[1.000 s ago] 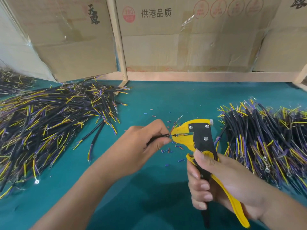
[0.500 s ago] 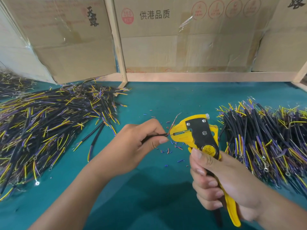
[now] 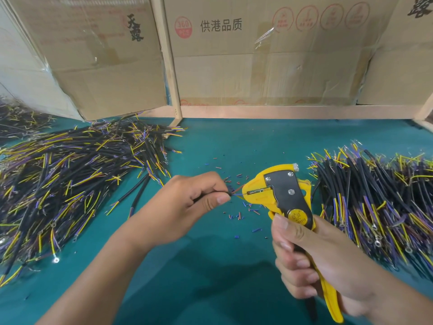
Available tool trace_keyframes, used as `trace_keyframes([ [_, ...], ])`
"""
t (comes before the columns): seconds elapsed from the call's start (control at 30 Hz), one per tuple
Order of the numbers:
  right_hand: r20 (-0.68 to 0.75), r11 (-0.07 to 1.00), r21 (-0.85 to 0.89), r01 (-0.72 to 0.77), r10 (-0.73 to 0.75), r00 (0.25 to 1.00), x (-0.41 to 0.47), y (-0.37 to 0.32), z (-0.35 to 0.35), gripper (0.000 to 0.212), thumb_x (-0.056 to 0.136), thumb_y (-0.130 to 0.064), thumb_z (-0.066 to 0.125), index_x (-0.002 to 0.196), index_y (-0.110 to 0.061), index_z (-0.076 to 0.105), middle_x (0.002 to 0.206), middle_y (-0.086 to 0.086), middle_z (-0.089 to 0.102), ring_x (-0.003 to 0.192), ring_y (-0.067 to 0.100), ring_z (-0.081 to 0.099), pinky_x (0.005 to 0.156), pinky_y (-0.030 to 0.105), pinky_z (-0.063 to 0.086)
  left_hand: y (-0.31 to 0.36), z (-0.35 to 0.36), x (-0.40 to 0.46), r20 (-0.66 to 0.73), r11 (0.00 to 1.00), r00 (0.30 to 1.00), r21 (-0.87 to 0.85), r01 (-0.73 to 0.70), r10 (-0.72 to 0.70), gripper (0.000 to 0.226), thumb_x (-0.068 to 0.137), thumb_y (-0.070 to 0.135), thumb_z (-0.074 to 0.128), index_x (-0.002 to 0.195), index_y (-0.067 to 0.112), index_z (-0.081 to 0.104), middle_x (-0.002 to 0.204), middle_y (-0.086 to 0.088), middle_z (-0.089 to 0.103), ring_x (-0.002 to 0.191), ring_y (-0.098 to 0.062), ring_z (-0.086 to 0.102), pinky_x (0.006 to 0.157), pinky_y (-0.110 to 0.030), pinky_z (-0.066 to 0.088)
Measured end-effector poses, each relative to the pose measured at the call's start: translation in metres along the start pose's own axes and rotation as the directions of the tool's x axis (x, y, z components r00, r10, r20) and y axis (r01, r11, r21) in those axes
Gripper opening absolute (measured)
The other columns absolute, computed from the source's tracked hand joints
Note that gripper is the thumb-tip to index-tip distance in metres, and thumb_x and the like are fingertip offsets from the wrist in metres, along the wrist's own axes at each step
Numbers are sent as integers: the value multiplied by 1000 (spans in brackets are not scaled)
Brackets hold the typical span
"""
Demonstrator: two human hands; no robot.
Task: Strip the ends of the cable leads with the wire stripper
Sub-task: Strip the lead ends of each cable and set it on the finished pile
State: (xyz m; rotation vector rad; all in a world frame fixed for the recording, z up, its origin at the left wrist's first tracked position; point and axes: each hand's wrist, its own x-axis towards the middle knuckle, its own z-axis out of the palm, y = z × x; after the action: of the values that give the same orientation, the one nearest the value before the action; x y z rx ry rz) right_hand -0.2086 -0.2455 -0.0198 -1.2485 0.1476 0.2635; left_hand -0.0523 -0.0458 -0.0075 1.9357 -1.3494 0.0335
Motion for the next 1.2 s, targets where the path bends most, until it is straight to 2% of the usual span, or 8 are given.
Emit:
trace_keyframes([
  [0.13,6,1000,5,5,-5,1000,0,0,-3,55,75,-54,78,66,-11,44,57,4,26,42,16,23,44,23,29,-1,-2,0,-12,1000,1000,-8,-5,5,21,98,33,56,84,18,57,60,3,42,52,-6,26,49,-12,23],
  [0.5,67,999,-15,-42,43,997,-1,-9,-10,49,75,-53,76,67,-13,49,56,1,28,42,13,24,43,21,29,-6,-2,-2,16,998,999,50,-46,45,25,101,38,52,84,21,54,60,0,39,53,-14,29,49,-20,25],
  [0.57,59,997,73,-2,-2,998,-1,-16,-21,49,69,-50,84,65,-14,50,54,-1,28,39,11,25,40,20,30,-16,-15,-5,-44,997,999,73,-16,19,25,101,35,54,83,18,54,62,2,40,54,-12,32,50,-19,28],
  [0.67,-63,963,203,178,-169,984,-2,-34,-48,54,65,-50,91,64,-18,47,53,-6,29,36,8,28,34,23,32,-35,-38,-11,-241,995,967,18,95,-88,26,98,30,55,80,12,54,62,-5,42,55,-11,33,51,-27,32],
  [0.73,-76,939,242,243,-232,970,7,-33,-66,47,79,-49,82,68,-17,50,57,-5,32,41,11,33,40,26,38,-33,-34,-9,-202,995,976,41,92,-82,25,98,31,55,80,13,54,60,-5,40,55,-9,29,50,-24,28],
  [0.83,24,932,318,176,-193,981,29,-10,-83,34,92,-43,71,82,-11,63,66,3,45,56,22,47,61,40,50,-26,-15,-4,-116,994,992,100,53,-41,22,98,30,55,80,19,53,60,-1,39,55,-7,27,50,-18,25],
  [1.0,173,938,342,54,-120,978,45,10,-88,33,106,-35,49,105,-5,64,83,10,57,75,31,56,82,50,48,-24,-11,-3,-111,994,994,106,16,-5,21,100,34,55,82,22,54,62,0,43,55,-13,33,50,-20,28],
  [1.2,195,988,147,51,-80,978,25,4,-66,25,95,-26,69,100,-3,62,84,15,52,75,32,52,81,48,50,-17,3,1,-132,993,991,118,6,10,23,99,39,54,84,22,56,62,1,48,55,-14,36,50,-24,31],
])
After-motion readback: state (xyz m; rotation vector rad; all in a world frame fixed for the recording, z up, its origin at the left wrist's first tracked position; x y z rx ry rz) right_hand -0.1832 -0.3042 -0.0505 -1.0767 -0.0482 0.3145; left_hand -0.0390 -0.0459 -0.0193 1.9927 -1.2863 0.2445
